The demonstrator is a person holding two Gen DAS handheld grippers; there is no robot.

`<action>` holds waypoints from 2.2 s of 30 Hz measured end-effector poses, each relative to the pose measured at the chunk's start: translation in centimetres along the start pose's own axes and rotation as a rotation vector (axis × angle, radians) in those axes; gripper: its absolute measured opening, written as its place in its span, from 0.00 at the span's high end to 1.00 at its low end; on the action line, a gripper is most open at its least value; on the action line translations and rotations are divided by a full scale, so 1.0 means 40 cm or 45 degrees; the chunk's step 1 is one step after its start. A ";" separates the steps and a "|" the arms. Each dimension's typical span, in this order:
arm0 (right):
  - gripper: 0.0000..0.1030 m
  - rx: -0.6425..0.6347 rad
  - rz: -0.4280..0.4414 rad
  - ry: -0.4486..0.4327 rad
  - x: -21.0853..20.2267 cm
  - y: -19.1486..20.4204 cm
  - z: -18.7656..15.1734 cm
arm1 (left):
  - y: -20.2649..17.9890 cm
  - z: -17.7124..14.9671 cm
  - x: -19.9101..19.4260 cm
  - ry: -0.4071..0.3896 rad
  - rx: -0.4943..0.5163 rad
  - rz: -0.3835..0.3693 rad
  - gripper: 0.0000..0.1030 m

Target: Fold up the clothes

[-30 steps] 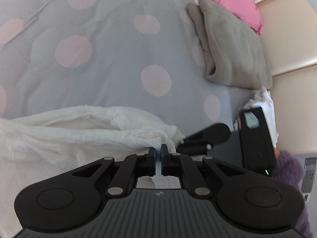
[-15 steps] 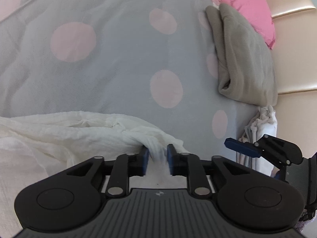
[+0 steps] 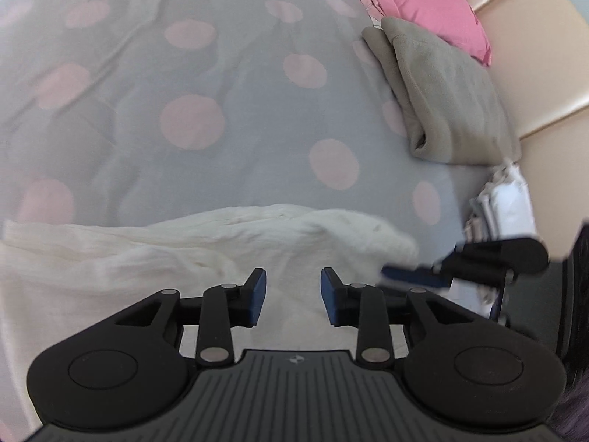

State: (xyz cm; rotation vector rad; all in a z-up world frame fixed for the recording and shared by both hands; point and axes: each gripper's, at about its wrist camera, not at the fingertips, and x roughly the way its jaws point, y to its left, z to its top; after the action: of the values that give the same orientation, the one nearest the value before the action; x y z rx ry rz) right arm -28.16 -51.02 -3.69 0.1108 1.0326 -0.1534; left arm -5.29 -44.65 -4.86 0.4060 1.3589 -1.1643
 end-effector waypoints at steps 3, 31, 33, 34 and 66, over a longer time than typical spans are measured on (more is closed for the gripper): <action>0.91 0.085 -0.081 0.025 0.035 -0.029 0.002 | 0.012 -0.030 -0.008 -0.010 0.058 0.074 0.72; 0.59 0.260 -0.079 0.069 -0.040 0.201 -0.058 | 0.036 -0.382 -0.027 0.002 0.347 0.283 0.72; 0.58 0.240 -0.081 0.070 -0.032 0.252 -0.067 | 0.038 -0.404 -0.034 -0.022 0.356 0.330 0.72; 0.57 0.234 -0.079 0.076 -0.024 0.277 -0.071 | 0.041 -0.414 -0.036 -0.025 0.355 0.344 0.72; 0.91 0.388 -0.623 0.099 0.017 -0.019 0.056 | 0.121 -0.472 -0.074 -0.123 0.283 0.495 0.70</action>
State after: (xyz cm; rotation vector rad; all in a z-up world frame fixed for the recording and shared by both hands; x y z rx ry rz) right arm -26.04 -52.20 -3.16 0.1392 1.0940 -0.7568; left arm -10.90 -26.13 -8.71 0.7301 1.0127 -0.9959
